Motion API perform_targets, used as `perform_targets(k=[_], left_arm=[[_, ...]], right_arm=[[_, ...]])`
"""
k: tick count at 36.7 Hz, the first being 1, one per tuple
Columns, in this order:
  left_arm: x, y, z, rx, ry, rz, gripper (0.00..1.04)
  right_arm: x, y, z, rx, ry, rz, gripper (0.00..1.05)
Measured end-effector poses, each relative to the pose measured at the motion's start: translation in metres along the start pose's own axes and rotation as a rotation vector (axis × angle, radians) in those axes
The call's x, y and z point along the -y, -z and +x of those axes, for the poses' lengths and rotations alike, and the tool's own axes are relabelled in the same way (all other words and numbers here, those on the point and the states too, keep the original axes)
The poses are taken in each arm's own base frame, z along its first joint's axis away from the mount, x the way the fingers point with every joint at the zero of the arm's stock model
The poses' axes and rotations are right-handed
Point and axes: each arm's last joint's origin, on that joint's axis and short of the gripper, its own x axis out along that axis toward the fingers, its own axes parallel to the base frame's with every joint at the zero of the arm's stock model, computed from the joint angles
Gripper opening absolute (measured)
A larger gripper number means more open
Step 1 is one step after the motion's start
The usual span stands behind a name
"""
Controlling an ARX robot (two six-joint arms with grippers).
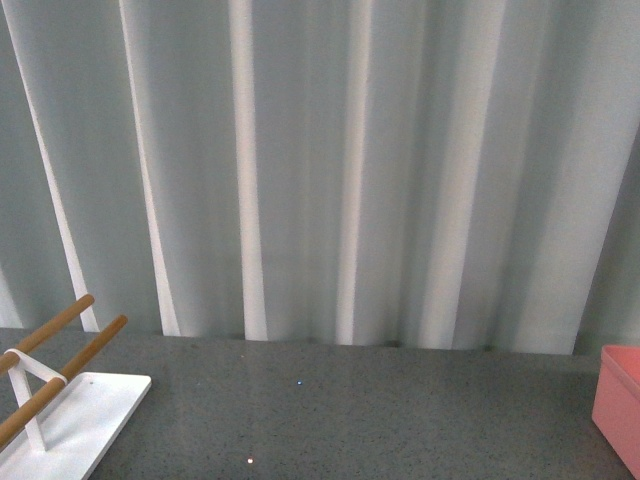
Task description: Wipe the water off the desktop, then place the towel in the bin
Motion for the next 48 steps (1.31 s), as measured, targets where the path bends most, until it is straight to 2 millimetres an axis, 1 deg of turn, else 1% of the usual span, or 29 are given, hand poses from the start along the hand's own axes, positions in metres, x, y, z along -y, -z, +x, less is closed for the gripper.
perform_targets(k=[4, 8, 12, 18, 26, 31, 33, 37, 38, 41, 44, 45, 47, 48], left_arm=[[0.0, 0.0, 0.0, 0.0, 0.0, 0.0, 0.98], [0.0, 0.0, 0.0, 0.0, 0.0, 0.0, 0.98], [0.0, 0.0, 0.0, 0.0, 0.0, 0.0, 0.98], [0.0, 0.0, 0.0, 0.0, 0.0, 0.0, 0.98], [0.0, 0.0, 0.0, 0.0, 0.0, 0.0, 0.98], [0.0, 0.0, 0.0, 0.0, 0.0, 0.0, 0.98], [0.0, 0.0, 0.0, 0.0, 0.0, 0.0, 0.98], [0.0, 0.0, 0.0, 0.0, 0.0, 0.0, 0.98], [0.0, 0.0, 0.0, 0.0, 0.0, 0.0, 0.98], [0.0, 0.0, 0.0, 0.0, 0.0, 0.0, 0.98], [0.0, 0.0, 0.0, 0.0, 0.0, 0.0, 0.98], [0.0, 0.0, 0.0, 0.0, 0.0, 0.0, 0.98], [0.0, 0.0, 0.0, 0.0, 0.0, 0.0, 0.98], [0.0, 0.0, 0.0, 0.0, 0.0, 0.0, 0.98]], right_arm=[[0.013, 0.028, 0.018, -0.068, 0.011, 0.0, 0.04], [0.027, 0.057, 0.035, -0.137, 0.026, 0.036, 0.04], [0.03, 0.076, 0.044, -0.178, 0.018, 0.066, 0.04], [0.032, 0.087, 0.048, -0.192, 0.014, 0.081, 0.04], [0.036, 0.091, 0.05, -0.194, 0.01, 0.102, 0.04], [0.038, 0.094, 0.056, -0.214, 0.018, 0.124, 0.04], [0.037, 0.095, 0.056, -0.217, 0.015, 0.125, 0.1], [0.037, 0.095, 0.057, -0.218, 0.012, 0.126, 0.28], [0.037, 0.095, 0.057, -0.218, 0.012, 0.126, 0.31], [0.037, 0.095, 0.057, -0.218, 0.012, 0.126, 0.44], [0.037, 0.095, 0.057, -0.217, 0.011, 0.126, 0.54], [0.037, 0.095, 0.057, -0.217, 0.012, 0.126, 0.6], [0.037, 0.095, 0.057, -0.217, 0.012, 0.126, 0.67], [0.037, 0.095, 0.057, -0.217, 0.012, 0.126, 0.74]])
